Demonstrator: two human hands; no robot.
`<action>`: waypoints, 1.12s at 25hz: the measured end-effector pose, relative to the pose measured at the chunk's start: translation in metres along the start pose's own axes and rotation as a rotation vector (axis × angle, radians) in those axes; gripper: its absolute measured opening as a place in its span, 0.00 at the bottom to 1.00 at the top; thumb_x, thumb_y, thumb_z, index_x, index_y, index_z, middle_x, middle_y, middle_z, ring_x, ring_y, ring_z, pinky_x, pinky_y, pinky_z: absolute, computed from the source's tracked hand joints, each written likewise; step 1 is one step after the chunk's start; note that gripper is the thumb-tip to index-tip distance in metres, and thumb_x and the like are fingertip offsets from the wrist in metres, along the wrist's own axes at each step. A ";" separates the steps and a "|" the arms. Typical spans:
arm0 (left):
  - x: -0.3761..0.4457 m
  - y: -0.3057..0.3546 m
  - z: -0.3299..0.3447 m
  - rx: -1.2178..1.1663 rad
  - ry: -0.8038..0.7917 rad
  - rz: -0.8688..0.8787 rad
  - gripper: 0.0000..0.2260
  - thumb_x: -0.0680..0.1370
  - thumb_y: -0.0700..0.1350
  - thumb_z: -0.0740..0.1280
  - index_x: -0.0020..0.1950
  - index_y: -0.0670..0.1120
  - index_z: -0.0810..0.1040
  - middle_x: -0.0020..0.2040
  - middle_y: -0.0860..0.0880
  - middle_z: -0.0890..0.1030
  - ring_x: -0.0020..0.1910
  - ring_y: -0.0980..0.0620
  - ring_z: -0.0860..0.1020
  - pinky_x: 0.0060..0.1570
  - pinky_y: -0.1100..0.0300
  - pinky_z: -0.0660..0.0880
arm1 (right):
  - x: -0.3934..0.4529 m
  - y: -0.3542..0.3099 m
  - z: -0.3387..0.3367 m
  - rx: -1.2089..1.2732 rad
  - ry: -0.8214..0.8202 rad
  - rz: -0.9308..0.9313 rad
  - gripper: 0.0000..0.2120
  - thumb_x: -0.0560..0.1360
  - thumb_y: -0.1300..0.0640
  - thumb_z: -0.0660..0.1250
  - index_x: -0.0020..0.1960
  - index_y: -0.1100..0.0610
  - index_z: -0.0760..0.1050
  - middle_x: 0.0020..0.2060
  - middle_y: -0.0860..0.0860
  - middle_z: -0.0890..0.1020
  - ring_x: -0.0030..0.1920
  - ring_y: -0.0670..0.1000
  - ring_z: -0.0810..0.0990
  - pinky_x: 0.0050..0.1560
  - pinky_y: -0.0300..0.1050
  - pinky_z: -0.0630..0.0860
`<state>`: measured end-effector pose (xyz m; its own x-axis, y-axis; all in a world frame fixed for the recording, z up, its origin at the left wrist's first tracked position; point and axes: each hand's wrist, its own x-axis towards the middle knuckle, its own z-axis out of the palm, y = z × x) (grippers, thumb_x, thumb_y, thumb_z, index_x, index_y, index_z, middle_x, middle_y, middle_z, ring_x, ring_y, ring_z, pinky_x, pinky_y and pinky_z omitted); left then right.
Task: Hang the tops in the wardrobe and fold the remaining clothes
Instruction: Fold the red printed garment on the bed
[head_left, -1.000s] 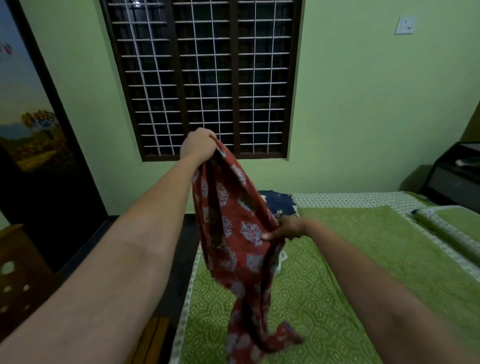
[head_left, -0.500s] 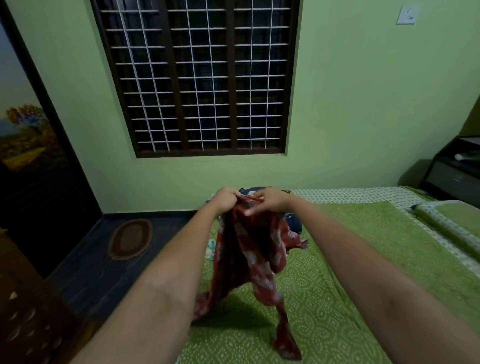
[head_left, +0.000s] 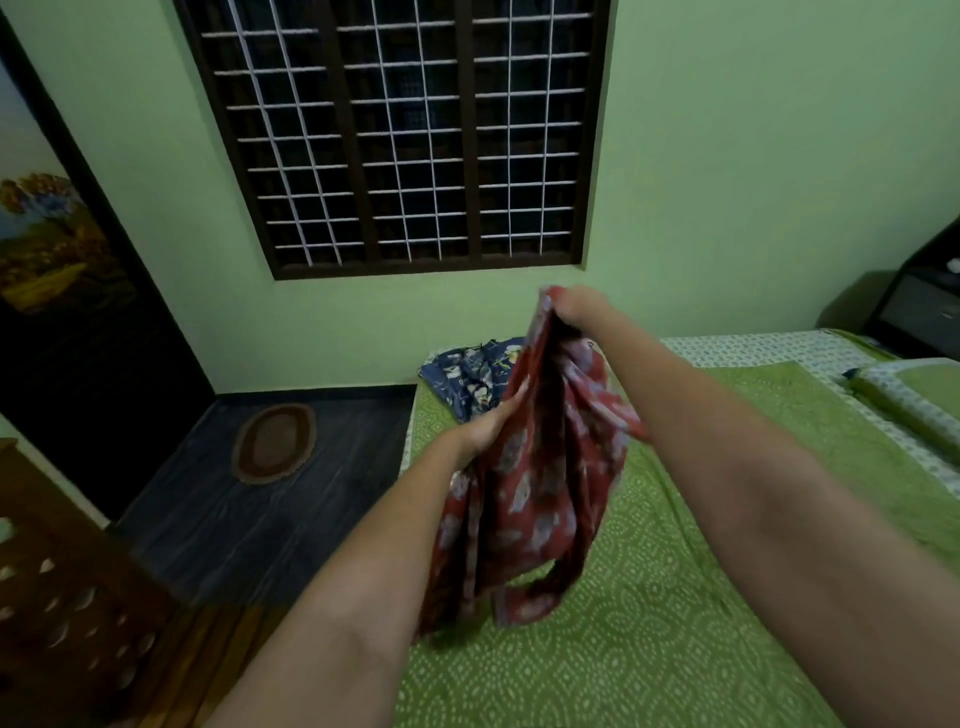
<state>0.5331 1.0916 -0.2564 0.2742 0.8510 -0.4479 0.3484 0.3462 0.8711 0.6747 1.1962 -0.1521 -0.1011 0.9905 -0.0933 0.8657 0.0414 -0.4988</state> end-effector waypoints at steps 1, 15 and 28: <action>0.003 0.007 0.010 -0.107 0.012 0.004 0.34 0.75 0.71 0.49 0.75 0.53 0.63 0.67 0.50 0.72 0.67 0.46 0.71 0.63 0.53 0.67 | -0.004 -0.018 -0.002 0.335 -0.100 -0.104 0.25 0.80 0.62 0.58 0.75 0.59 0.58 0.63 0.56 0.73 0.61 0.58 0.75 0.59 0.51 0.72; 0.005 0.050 -0.001 -0.723 -0.010 0.212 0.53 0.58 0.81 0.57 0.67 0.42 0.75 0.64 0.39 0.77 0.64 0.39 0.75 0.66 0.39 0.67 | -0.047 0.194 0.186 1.177 -0.305 0.614 0.38 0.76 0.29 0.44 0.54 0.59 0.77 0.53 0.59 0.81 0.51 0.58 0.79 0.58 0.52 0.73; -0.017 -0.064 -0.070 -0.731 0.446 -0.077 0.13 0.77 0.52 0.65 0.52 0.43 0.79 0.46 0.43 0.84 0.38 0.46 0.82 0.41 0.55 0.77 | -0.039 0.187 0.142 1.346 -0.306 0.273 0.18 0.81 0.53 0.59 0.63 0.65 0.72 0.42 0.55 0.86 0.41 0.51 0.85 0.41 0.46 0.82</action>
<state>0.4436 1.0828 -0.2909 -0.1582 0.8373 -0.5234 -0.3550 0.4464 0.8214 0.7711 1.1472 -0.3639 -0.2602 0.8721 -0.4144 -0.2329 -0.4732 -0.8496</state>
